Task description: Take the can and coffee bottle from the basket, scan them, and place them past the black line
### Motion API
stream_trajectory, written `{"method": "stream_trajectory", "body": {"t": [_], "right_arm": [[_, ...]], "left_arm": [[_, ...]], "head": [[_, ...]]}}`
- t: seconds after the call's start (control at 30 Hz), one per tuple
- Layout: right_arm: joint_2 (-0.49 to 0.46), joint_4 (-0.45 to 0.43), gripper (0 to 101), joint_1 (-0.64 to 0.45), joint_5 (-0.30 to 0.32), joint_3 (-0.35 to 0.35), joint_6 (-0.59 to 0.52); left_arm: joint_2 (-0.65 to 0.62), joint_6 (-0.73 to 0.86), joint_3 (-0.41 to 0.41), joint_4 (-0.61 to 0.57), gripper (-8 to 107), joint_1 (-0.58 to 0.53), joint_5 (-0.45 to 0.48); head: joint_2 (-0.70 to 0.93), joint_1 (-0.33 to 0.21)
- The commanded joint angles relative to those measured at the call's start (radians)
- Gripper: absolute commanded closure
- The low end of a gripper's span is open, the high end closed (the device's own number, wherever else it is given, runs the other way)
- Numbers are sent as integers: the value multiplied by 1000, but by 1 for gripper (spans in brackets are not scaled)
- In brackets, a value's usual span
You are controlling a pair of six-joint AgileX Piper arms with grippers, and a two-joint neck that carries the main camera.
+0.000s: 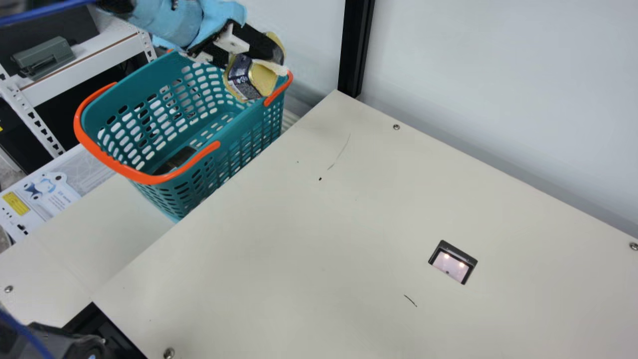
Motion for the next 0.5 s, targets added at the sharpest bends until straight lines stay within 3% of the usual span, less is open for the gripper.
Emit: {"method": "stream_trajectory", "body": {"t": [0.0, 0.13, 0.17, 0.3, 0.47], "right_arm": [[0, 0, 0, 0, 0, 0, 0], [0, 0, 0, 0, 0, 0, 0], [0, 0, 0, 0, 0, 0, 0], [0, 0, 0, 0, 0, 0, 0], [0, 0, 0, 0, 0, 0, 0]], "left_arm": [[-194, -89, 99, -61, 89, -2, 54], [-297, -182, 138, -82, 89, -8, 102], [-199, -130, 120, -91, 89, -2, 90], [-287, -182, 136, -96, 89, -8, 106], [-296, -181, 136, -95, 89, -8, 106]], "head": [[11, -23], [11, -23], [11, -23], [11, -23], [11, -23]]}}
